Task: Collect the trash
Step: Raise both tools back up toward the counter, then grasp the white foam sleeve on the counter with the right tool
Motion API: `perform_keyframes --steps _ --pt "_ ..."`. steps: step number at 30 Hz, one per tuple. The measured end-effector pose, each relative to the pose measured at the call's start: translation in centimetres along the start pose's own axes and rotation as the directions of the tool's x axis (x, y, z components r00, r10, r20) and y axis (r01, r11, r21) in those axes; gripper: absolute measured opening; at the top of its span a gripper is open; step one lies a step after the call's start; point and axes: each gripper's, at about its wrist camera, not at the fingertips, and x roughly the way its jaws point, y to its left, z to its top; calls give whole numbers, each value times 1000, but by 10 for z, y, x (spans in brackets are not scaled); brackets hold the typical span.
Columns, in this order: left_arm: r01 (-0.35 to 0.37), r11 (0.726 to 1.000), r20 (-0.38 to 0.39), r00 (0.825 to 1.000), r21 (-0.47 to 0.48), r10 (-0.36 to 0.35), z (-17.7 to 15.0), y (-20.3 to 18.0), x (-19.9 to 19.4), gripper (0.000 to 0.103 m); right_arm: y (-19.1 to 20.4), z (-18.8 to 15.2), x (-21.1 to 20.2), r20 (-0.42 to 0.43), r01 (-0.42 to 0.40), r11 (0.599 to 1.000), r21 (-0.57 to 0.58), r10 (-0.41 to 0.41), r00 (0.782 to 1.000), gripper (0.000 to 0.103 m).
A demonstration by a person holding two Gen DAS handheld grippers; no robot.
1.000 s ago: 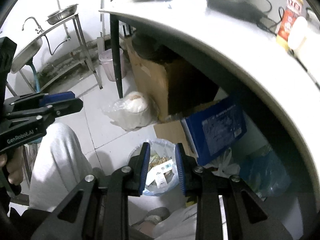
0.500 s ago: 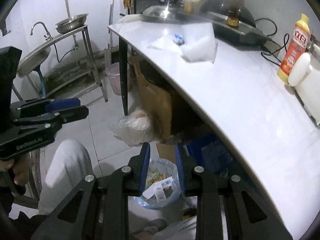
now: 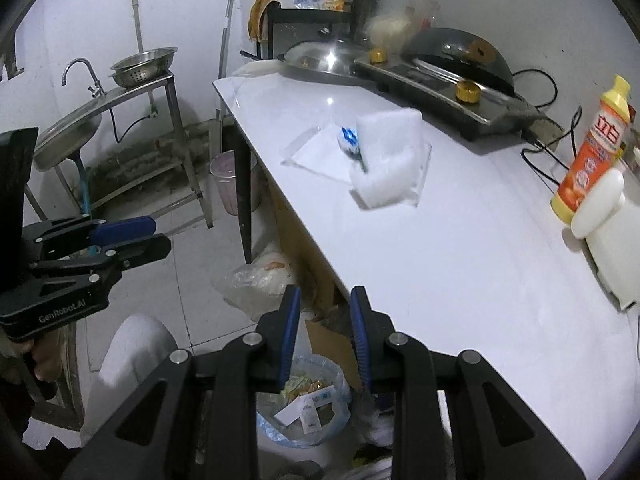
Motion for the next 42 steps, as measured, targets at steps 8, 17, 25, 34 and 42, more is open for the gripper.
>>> perform_keyframes --steps 8,17,25,34,42 --pt "-4 1000 37 999 -22 5 21 20 4 31 -6 30 15 8 15 1000 -7 -15 1000 35" --pt "-3 1000 58 998 -28 5 41 37 14 31 -13 64 36 20 52 999 2 -52 998 45" --pt "-8 999 57 998 -36 10 52 49 27 31 -27 85 56 25 77 996 47 -78 997 55" --pt "4 999 44 999 -50 -2 55 54 42 31 -45 92 85 -7 89 991 102 -89 996 55" --pt "12 999 38 999 -46 -11 60 50 52 31 -51 92 94 -5 74 990 121 -74 997 55"
